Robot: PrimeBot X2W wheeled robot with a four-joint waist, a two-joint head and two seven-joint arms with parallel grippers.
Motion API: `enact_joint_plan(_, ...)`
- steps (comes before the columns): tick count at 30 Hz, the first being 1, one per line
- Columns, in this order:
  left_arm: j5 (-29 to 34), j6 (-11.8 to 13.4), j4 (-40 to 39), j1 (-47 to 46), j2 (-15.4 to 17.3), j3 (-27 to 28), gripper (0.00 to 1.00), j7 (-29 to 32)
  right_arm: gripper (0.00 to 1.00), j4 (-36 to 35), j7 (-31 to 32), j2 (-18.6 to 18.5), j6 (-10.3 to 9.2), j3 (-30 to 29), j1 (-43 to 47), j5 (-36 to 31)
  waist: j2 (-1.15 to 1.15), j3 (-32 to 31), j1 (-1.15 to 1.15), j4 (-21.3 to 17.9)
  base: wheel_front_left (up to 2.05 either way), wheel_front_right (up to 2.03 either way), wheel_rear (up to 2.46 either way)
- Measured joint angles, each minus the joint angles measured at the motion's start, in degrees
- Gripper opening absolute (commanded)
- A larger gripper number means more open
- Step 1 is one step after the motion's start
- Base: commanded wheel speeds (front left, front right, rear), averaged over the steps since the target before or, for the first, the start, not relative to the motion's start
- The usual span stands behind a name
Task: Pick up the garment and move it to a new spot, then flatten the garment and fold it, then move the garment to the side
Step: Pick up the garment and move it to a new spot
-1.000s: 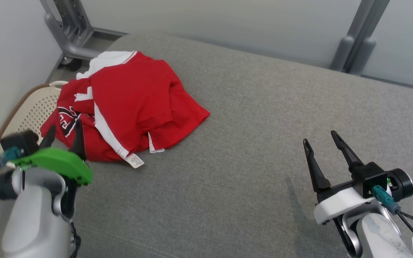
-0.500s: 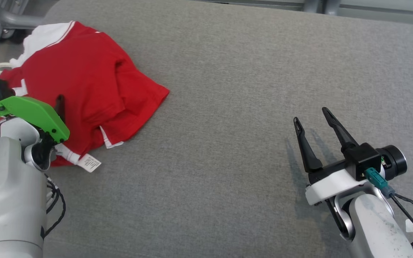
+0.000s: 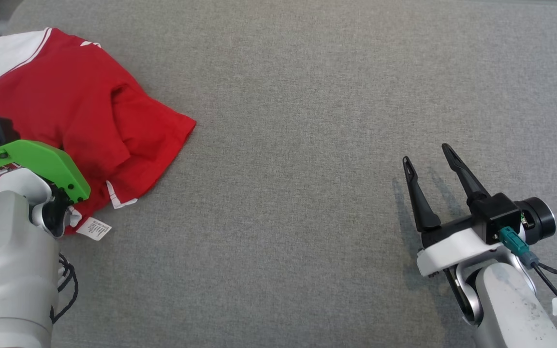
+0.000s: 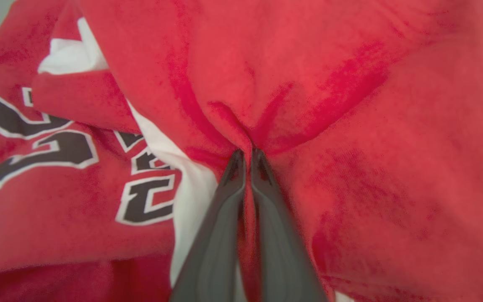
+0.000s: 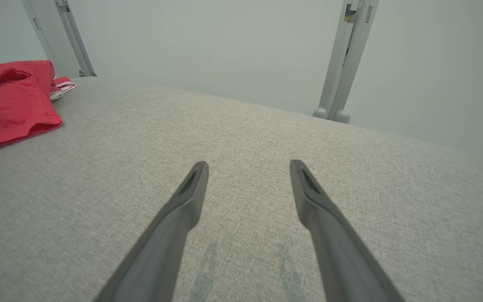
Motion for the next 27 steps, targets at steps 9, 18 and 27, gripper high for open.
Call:
enact_joint_plan(9,0.8,-1.3,-1.9,-3.7,-1.2,-3.6,0.00,-3.1,1.00,0.7,0.0,0.5,0.00,-0.1,2.0,1.0,0.00,-5.1,0.00,1.5,0.00,0.00,0.00)
enact_joint_plan(18,0.1,-1.7,-9.7,-6.4,-5.2,-9.5,0.00,-2.4,1.00,0.6,0.0,1.3,0.01,-0.1,3.9,2.2,0.00,-9.5,0.00,0.8,0.00,0.00,0.00)
enact_joint_plan(27,-5.2,-1.8,-26.6,-1.9,-6.8,-20.6,0.00,2.7,1.00,-0.1,0.0,2.0,0.01,-2.0,7.2,3.3,0.00,-12.3,-0.01,-4.4,0.00,0.00,0.00)
